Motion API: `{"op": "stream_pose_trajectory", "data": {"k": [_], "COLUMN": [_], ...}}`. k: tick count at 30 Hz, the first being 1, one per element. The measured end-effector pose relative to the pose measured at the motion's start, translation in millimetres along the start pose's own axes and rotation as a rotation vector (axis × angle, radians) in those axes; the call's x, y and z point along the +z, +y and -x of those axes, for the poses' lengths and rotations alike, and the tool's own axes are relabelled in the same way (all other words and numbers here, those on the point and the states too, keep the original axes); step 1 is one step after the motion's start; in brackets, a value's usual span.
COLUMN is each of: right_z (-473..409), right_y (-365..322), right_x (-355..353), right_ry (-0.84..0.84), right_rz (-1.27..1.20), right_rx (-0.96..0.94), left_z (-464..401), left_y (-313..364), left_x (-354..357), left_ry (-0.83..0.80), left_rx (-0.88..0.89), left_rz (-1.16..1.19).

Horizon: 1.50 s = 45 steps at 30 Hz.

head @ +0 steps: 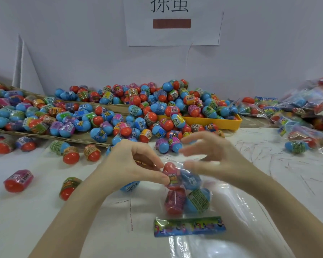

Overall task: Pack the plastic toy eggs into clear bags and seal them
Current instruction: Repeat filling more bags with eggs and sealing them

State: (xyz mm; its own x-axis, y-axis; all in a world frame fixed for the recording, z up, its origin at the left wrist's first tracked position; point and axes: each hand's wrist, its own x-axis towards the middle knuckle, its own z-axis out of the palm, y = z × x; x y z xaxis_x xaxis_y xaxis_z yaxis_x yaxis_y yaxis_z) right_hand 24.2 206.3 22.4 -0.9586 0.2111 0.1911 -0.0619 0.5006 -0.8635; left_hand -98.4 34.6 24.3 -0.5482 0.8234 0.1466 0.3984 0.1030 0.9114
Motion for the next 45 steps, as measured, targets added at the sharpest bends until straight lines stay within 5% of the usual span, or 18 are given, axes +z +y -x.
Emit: {"op": "stream_pose_trajectory", "data": {"k": [4,9,17,19,22,24,25,28,33,39,45], "right_z": [0,1,5,9,11,10,8,8,10,1,1], "right_y": [1,5,6,1,0,5,8,9,-6,14,12], "right_x": [6,-11,-32,-45,-68,-75,-74,-65,-37,-14,-14], "right_ry": [-0.192,-0.392,-0.373,-0.176,0.553,0.864,0.869,0.619,-0.23,-0.262,-0.204], "right_rz": [0.207,-0.098,-0.237,-0.278,-0.608,-0.512,-0.37,-0.086,0.333,0.6,0.441], "right_rx": [0.044,0.105,0.126,0.063,-0.081,0.036,0.138,0.215,0.182,0.212,0.157], "left_z": [-1,-1,1,1,-2,-4,-5,-2,2,0,-2], "left_y": [0,-1,0,-1,-1,-2,-4,-7,-7,-8,-7], "left_x": [0,-1,-7,-10,-9,-5,-3,2,10,29,31], "left_ry": [-0.003,0.001,0.018,0.115,0.297,0.449,0.511,0.528,0.249,-0.124,-0.117], "left_rx": [0.021,0.028,0.038,0.095,0.09,0.076,0.08,0.159,0.135,-0.019,-0.021], "left_rz": [-0.012,0.014,0.221,0.284,0.355,0.247,0.109,-0.395,-0.691,-0.948,-0.957]}}
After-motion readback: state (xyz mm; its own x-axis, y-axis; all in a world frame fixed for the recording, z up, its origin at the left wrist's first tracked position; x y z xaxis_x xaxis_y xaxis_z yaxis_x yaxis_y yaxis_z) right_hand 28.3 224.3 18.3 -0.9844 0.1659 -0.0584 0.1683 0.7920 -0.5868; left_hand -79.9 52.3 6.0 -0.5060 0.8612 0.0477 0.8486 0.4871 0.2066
